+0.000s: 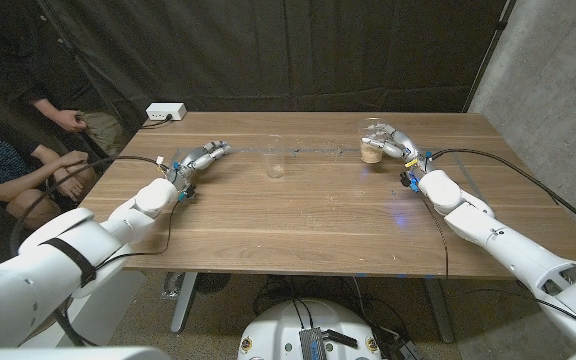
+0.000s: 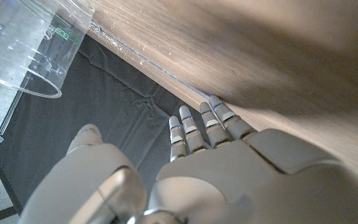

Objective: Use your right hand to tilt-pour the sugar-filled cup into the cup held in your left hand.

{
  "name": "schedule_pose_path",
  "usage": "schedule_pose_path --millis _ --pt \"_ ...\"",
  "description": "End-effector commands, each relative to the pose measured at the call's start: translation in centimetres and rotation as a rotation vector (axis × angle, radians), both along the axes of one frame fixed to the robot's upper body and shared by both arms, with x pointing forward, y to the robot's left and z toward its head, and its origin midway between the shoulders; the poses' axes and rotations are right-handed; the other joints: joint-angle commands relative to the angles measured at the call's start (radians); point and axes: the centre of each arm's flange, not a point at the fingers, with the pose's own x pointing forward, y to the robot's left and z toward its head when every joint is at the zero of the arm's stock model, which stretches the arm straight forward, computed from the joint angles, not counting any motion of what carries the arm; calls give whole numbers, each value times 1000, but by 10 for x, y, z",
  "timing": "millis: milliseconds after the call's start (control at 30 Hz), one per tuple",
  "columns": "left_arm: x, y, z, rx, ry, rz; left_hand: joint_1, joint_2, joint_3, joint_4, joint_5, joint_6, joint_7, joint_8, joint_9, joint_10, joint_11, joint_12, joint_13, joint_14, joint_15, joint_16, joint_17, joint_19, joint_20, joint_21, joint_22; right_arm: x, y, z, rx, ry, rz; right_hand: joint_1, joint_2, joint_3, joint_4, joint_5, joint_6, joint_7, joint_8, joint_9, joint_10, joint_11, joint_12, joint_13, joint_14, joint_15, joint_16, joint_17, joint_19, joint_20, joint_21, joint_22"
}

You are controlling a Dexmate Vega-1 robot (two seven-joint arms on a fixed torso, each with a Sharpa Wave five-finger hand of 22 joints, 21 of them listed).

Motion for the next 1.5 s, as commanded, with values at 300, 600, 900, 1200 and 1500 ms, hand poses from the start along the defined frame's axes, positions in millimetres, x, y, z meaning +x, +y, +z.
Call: schedule_pose_path --millis 300,600,900,1200,1500 --pt "-1 -29 -29 36 -39 15 1 -2 -9 5 15 3 -2 7 5 12 1 6 3 9 -94 5 6 25 6 12 5 20 -10 7 -66 22 30 -2 13 0 10 -2 13 5 10 -2 7 3 10 4 16 -182 -7 1 -5 -77 7 -1" --pt "-13 -33 -15 33 -114 -58 -16 -44 -46 3 21 -23 9 -1 5 -9 9 -1 2 -8 -82 -2 6 0 32 -3 2 13 -12 9 -57 13 18 -3 14 0 10 -2 16 5 11 -3 12 3 10 3 20 -182 -13 1 -5 -76 7 -3" --pt "-22 -29 -6 23 -178 -70 -27 -48 -62 7 23 -18 10 2 6 -12 8 -1 2 -14 -79 -3 6 -14 33 -11 2 9 -10 10 -38 7 12 -3 14 0 9 -2 18 7 12 -4 14 3 11 5 23 -182 -18 1 -5 -76 7 -5" --pt "-14 -29 -5 49 -129 -58 -35 -47 -73 10 26 -19 9 3 6 -17 7 -3 2 -17 -78 -3 7 -20 32 -15 3 10 -7 13 -41 7 10 -4 16 0 10 -3 21 8 13 -6 14 4 11 6 26 -182 -23 1 -5 -76 7 -6" --pt "-4 -30 2 84 -82 -40 -33 -50 -82 7 30 -31 6 0 7 -23 4 -5 2 -25 -79 -5 6 -24 34 -18 3 11 -8 12 -30 7 1 -5 17 0 10 -3 23 8 14 -7 18 1 13 8 29 -182 -27 1 -5 -76 7 -8"
